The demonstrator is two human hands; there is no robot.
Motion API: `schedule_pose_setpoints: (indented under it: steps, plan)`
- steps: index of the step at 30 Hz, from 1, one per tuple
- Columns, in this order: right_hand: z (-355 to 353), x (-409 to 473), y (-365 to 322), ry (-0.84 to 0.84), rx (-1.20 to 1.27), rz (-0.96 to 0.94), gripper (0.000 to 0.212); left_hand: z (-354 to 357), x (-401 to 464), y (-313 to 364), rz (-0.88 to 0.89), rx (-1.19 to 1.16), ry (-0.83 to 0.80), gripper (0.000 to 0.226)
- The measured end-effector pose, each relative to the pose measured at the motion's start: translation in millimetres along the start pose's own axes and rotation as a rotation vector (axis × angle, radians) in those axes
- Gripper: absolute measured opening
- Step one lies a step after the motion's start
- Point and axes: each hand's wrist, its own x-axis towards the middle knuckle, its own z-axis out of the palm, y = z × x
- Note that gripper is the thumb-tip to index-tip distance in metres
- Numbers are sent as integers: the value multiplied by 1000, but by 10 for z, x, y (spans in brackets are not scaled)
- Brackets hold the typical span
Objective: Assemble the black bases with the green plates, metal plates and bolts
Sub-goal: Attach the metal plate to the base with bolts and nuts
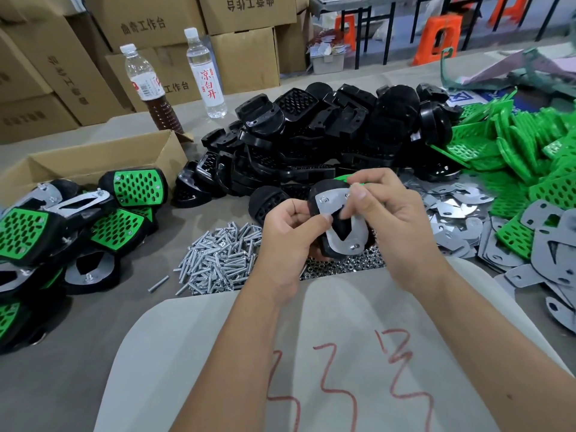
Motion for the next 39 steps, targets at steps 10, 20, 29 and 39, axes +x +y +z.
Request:
schedule_pose_setpoints:
  steps: [10, 20, 29, 39]
  plan:
    - [17, 50, 101, 65, -225, -114, 15, 38, -8, -39, 65, 140, -5, 16]
    - [116, 106, 51, 122, -814, -421, 19, 112, -23, 55, 182, 442, 94, 23]
    - [189, 106, 15, 190, -897, -384, 22, 88, -17, 77, 325, 637, 92, 23]
    - [174, 84, 46, 78, -881, -368, 26, 16, 19, 55, 357, 628, 155, 24]
